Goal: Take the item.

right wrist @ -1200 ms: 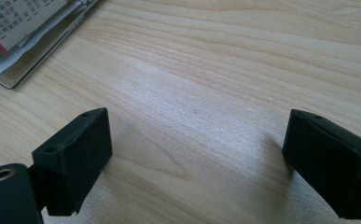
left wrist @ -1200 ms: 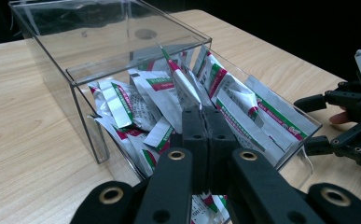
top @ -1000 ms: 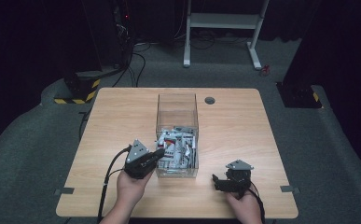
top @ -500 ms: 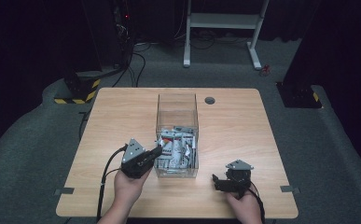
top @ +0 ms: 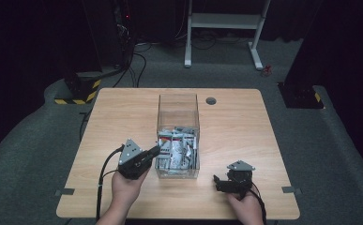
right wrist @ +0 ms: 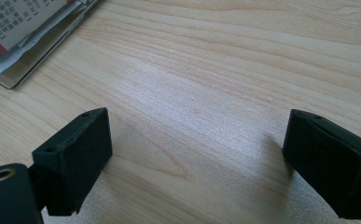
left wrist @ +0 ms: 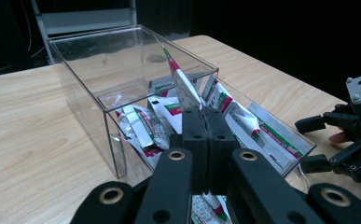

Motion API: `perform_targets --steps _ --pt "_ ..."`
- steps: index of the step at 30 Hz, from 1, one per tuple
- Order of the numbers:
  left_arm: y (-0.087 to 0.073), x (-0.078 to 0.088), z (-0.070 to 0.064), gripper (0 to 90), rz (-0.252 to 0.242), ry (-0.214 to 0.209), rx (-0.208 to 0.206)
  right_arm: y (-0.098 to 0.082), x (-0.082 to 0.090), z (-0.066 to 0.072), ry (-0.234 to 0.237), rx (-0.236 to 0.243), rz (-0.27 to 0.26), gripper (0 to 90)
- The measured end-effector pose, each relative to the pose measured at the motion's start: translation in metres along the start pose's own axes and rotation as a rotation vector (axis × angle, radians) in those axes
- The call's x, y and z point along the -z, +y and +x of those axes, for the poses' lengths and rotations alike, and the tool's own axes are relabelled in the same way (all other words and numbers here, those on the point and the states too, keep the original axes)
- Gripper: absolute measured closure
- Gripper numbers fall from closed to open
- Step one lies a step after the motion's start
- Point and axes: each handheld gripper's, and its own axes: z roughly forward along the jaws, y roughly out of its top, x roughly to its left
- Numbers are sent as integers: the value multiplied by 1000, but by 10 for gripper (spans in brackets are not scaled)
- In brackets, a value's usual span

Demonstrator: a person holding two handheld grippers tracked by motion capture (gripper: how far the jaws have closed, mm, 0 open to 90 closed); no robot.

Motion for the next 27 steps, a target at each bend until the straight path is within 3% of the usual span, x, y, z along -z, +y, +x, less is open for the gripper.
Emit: perform_targets --steps 27 --pt "6 22 23 894 -32 61 4 0 0 0 0 0 0 79"
